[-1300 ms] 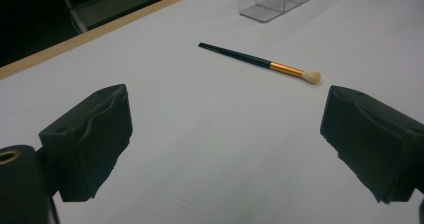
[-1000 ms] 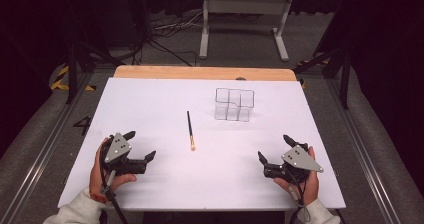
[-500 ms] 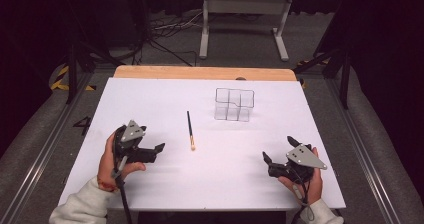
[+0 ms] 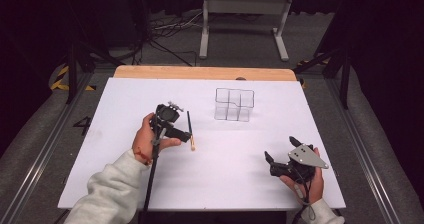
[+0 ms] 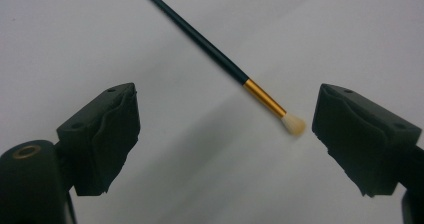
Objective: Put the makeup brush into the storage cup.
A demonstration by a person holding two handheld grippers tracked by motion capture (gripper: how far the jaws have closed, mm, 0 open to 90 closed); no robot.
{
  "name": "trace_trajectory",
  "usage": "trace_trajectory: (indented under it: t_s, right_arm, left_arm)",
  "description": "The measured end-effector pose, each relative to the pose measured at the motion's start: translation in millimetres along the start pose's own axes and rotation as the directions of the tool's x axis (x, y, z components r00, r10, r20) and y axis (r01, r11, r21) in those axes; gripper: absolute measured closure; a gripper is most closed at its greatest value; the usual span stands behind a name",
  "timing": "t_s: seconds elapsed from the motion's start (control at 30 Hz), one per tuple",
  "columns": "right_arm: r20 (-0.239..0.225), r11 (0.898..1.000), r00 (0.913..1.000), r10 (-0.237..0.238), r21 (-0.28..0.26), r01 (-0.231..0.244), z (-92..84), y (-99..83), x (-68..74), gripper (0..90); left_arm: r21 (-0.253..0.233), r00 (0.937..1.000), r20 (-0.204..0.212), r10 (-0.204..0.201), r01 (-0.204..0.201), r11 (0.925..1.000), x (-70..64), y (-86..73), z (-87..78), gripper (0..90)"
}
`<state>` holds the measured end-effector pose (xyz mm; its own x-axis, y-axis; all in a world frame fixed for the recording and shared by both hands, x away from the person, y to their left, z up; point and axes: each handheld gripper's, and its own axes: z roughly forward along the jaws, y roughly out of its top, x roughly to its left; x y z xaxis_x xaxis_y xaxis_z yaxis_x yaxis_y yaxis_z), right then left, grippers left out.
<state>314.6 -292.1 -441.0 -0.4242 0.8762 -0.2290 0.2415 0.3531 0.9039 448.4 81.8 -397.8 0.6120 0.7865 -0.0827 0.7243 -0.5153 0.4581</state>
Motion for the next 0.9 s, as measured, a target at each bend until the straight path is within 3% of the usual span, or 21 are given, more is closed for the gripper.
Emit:
trace_trajectory:
  t_s: [0.07,0.17,0.23,0.33,0.4,0.5,0.6,0.77,0.9]
  right_arm:
    - [0.004,1.000,1.0000,0.000,0.003,0.000,1.8,0.1,1.8,5.6]
    - [-0.001,1.000,0.9999,-0.010,0.005,0.010,4.8,0.8,5.4,5.6]
    - [-0.004,1.000,0.9999,-0.014,0.005,0.014,5.3,0.5,6.6,5.6]
    - [-0.004,1.000,0.9996,-0.026,0.007,0.026,6.2,-0.6,8.4,5.4]
    - [-0.004,1.000,0.9996,-0.028,0.009,0.028,6.5,-1.1,8.0,5.4]
    - [0.000,1.000,0.9998,-0.022,0.007,0.022,5.7,-1.1,6.3,5.4]
    - [0.004,1.000,0.9998,-0.018,0.008,0.018,5.7,-1.3,5.5,5.4]
    - [-0.003,1.000,0.9996,-0.026,0.011,0.026,6.3,-1.4,7.0,5.5]
    - [-0.009,0.999,0.9995,-0.031,0.015,0.031,6.9,-1.5,8.1,5.6]
  left_arm:
    - [0.036,1.0000,-0.002,-0.007,0.007,0.9993,-2.9,8.1,6.4,14.7]
    - [0.102,0.9994,-0.032,0.015,-0.012,0.9947,-10.0,22.1,22.5,23.2]
    - [0.113,0.9995,-0.028,0.016,-0.013,0.9935,-11.2,24.5,26.6,26.2]
    - [0.179,0.9975,-0.057,0.041,-0.030,0.9833,-13.9,29.8,37.8,32.9]
    - [0.229,0.9955,-0.060,0.073,-0.057,0.9718,-16.8,28.5,46.8,35.5]
    - [0.223,0.9950,-0.029,0.096,-0.087,0.9710,-17.1,27.1,46.9,45.1]
    - [0.236,0.9921,-0.012,0.125,-0.119,0.9645,-18.1,27.4,45.3,58.5]
    - [0.261,0.9829,0.026,0.183,-0.183,0.9477,-16.0,28.7,44.3,83.2]
    - [0.260,0.9804,0.048,0.191,-0.197,0.9455,-13.4,28.7,44.0,83.4]
